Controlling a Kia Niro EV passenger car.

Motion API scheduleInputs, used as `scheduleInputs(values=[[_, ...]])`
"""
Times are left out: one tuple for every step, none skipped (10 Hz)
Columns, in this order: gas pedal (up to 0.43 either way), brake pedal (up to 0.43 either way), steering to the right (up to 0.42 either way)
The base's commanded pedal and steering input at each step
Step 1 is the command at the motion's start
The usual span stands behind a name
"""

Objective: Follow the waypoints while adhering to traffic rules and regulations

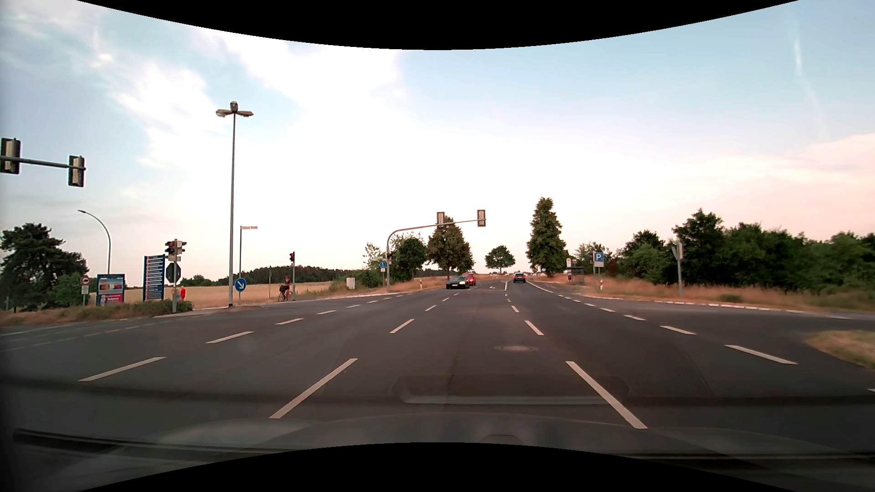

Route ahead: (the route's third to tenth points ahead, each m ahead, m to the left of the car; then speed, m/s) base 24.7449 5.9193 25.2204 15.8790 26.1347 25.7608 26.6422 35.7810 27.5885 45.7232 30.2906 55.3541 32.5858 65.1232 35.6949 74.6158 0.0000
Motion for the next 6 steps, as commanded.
scheduleInputs(values=[[0.0, 0.311, -0.001], [0.0, 0.311, -0.001], [0.0, 0.311, -0.001], [0.0, 0.311, -0.002], [0.0, 0.311, -0.002], [0.0, 0.311, -0.002]])
